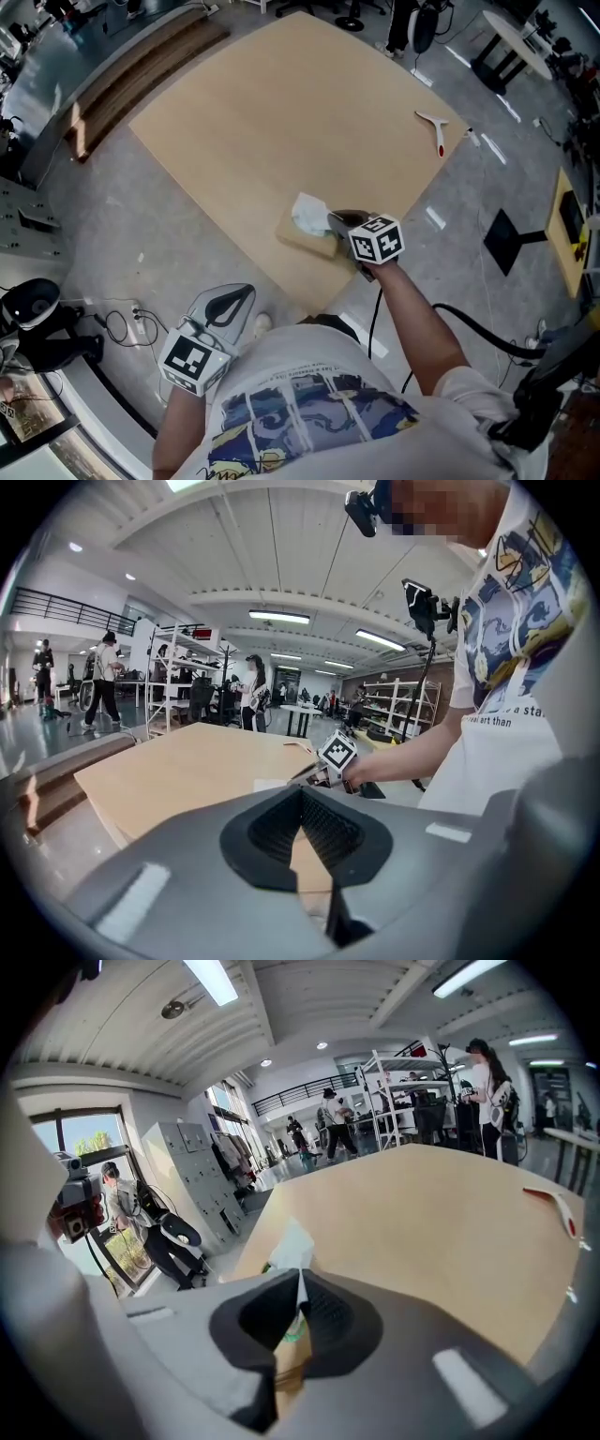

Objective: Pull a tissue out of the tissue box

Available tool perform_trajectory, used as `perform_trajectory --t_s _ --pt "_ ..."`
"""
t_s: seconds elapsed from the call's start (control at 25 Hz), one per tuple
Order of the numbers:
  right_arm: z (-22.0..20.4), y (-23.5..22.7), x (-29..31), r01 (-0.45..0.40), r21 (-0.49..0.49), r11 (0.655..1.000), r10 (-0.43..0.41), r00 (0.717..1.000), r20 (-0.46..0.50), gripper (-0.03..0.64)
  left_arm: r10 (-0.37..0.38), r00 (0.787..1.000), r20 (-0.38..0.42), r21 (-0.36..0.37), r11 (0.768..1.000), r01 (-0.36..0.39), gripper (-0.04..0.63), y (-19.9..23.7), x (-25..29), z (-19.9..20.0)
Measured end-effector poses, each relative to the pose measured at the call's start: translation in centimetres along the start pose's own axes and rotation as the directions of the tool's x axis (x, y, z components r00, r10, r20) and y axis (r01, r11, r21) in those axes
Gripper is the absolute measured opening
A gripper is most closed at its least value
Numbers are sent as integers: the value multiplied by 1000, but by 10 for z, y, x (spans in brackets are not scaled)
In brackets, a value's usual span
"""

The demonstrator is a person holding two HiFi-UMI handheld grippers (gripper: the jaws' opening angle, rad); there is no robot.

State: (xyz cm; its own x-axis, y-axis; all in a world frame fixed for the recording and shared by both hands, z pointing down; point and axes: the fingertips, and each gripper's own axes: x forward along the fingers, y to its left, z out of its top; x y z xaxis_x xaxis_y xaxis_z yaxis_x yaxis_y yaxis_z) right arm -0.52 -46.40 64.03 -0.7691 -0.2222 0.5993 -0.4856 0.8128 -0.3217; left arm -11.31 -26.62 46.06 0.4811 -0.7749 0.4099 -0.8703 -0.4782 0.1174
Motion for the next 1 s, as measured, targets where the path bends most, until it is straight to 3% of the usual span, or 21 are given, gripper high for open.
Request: perform_trajectory --t_s 0.56,1.0 --pt "15 36 -33 121 -130 984 -116 992 52 3 -63 997 36 28 998 62 5 -5 -33 -9" --pt "32 60 -59 221 -149 964 -204 972 120 3 -113 992 54 35 993 111 5 0 -60 -19"
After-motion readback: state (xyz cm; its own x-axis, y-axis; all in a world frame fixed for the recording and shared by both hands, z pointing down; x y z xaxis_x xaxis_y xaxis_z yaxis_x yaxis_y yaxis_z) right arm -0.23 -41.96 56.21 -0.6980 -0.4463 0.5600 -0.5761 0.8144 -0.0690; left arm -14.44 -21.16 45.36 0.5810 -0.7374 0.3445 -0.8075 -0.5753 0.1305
